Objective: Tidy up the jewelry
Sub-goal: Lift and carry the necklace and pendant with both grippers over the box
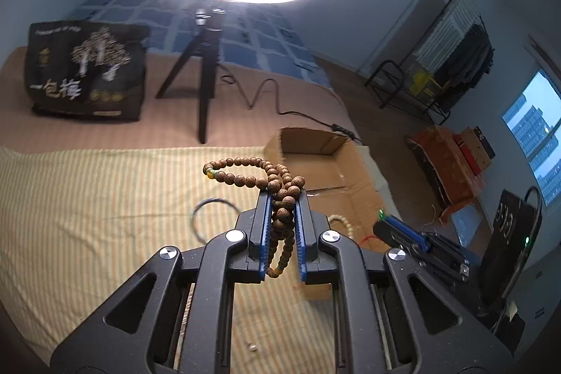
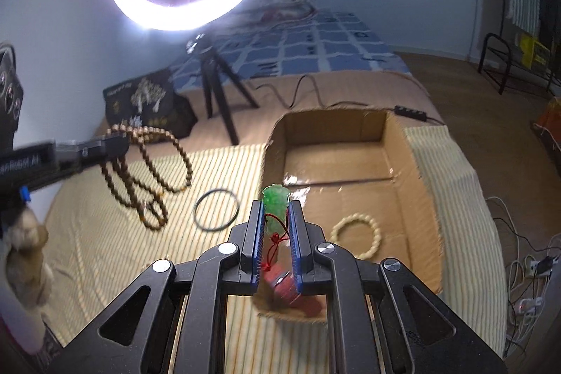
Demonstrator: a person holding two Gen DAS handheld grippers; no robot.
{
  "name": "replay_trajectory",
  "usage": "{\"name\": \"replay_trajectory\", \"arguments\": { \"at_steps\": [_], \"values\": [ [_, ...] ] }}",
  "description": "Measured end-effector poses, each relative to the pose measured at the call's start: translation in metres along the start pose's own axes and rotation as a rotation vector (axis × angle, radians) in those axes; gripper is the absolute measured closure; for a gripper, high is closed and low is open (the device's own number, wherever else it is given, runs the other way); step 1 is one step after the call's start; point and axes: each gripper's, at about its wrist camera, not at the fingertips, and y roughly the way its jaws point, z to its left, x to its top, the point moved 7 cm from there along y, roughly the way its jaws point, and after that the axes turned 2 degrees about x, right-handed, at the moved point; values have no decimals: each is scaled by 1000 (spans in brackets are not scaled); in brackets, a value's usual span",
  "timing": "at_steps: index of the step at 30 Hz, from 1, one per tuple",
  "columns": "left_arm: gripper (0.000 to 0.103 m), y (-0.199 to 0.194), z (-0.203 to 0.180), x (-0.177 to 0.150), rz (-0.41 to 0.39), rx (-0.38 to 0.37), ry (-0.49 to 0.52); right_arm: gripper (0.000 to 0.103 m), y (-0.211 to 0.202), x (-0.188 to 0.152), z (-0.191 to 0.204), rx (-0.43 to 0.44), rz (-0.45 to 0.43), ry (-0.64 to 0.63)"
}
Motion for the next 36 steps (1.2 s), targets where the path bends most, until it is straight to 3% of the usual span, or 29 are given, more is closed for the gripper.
{"name": "replay_trajectory", "arguments": {
  "at_steps": [10, 23, 36],
  "values": [
    [93, 30, -35, 8, 13, -33, 35, 91, 8, 25, -30, -19, -43, 67],
    [93, 79, -55, 20, 38, -77, 34, 91, 34, 25, -65, -64, -16, 108],
    [92, 113, -57, 11, 86, -47, 51, 91, 49, 19, -86, -100, 20, 132]
  ]
}}
